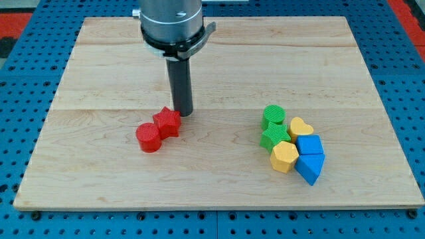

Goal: Move your arm towards bottom center

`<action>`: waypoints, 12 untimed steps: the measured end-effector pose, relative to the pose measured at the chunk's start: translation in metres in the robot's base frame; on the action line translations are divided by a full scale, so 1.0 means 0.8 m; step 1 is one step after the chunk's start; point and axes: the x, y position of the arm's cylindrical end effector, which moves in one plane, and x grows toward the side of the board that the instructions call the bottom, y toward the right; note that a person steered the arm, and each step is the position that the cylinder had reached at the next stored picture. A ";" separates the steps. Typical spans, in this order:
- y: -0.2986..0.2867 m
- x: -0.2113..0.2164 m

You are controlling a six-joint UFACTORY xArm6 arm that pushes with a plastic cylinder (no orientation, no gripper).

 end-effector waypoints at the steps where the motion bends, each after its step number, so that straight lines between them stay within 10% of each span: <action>1: -0.068 -0.004; 6: 0.086 0.019; 9: -0.121 0.057; 12: -0.080 0.129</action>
